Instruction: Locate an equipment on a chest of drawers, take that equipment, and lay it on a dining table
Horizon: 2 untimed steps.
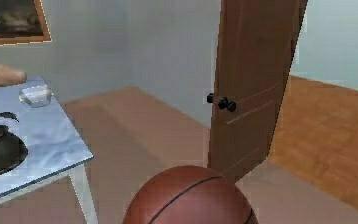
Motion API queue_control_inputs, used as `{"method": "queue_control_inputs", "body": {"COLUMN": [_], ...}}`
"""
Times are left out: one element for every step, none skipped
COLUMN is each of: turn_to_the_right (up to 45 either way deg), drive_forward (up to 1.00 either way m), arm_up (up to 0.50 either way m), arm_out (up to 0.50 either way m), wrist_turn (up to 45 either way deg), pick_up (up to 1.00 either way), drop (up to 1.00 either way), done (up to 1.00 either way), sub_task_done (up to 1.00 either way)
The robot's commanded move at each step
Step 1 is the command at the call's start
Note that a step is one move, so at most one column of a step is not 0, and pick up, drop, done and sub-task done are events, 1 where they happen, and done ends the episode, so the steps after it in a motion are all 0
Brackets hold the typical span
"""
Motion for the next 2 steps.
{"method": "queue_control_inputs", "body": {"turn_to_the_right": [0.0,-42.0], "drive_forward": [0.95,0.00], "arm_up": [0.00,0.00], "arm_out": [0.00,0.00], "wrist_turn": [0.0,0.0], "pick_up": [0.00,0.00], "drop": [0.00,0.00], "done": [0.00,0.00], "sub_task_done": [0.00,0.00]}}
